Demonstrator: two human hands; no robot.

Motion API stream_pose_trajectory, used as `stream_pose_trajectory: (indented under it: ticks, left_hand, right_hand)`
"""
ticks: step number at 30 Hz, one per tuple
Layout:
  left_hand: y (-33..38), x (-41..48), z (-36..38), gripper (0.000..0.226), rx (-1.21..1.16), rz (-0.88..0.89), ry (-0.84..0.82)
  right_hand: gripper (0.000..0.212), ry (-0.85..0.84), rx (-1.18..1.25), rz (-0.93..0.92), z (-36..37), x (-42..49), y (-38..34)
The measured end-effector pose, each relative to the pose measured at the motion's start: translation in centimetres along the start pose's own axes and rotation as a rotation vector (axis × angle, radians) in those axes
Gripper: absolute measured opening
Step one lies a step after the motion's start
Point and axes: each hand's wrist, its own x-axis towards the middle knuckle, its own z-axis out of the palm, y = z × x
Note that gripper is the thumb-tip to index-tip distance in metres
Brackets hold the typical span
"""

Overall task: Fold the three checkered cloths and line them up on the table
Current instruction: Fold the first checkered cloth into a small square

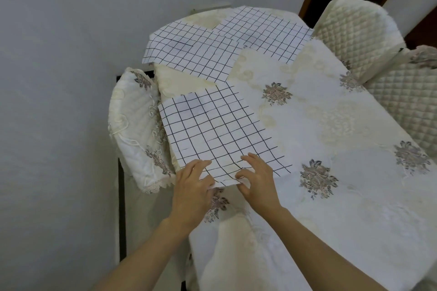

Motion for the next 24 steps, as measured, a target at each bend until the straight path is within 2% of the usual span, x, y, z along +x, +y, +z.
stream_pose_trajectory:
  ticks: [2,5,9,11,13,17,20,24]
  left_hand:
    - [-0.6,0.0,-0.8,0.012,-0.009,0.015,0.002]
    - [-1.8,-0.1,-1.6,0.004,-0.013,0.035,-0.005]
    - [-3.0,-0.5,-2.7,0.014,-0.015,0.062,-0.004]
    - [-3.5,-0.5,-3.1,0.010,-0.010,0.073,-0.002]
    - [-4.1,-0.5,-3.3,0.004,-0.008,0.085,0.000]
    - [-4.6,-0.3,-3.7,0.014,0.008,0.100,-0.054]
    - [-4.8,0.0,-3.4,0.006,0.025,0.125,-0.065]
    - [-3.9,0.5,-2.7,0.021,0.010,0.180,-0.081]
  right_hand:
    - [0.026,-0.014,-0.027,0.020,-0.7,0.1,0.7]
    - [0.022,-0.009,-0.060,0.069,-1.9,-0.2,2.3]
    - [0.020,0.004,-0.071,0.175,-3.2,-1.4,5.0]
    - [0.019,0.014,-0.084,0.217,-3.8,-2.0,5.9]
    - [0.017,0.025,-0.105,0.240,-4.3,-2.6,6.3]
    - [0.013,0.050,-0.135,0.264,-4.9,-3.6,6.3]
    - [0.012,0.068,-0.145,0.282,-5.5,-4.3,6.4]
    - [0.014,0.099,-0.168,0.313,-7.0,-5.9,6.6]
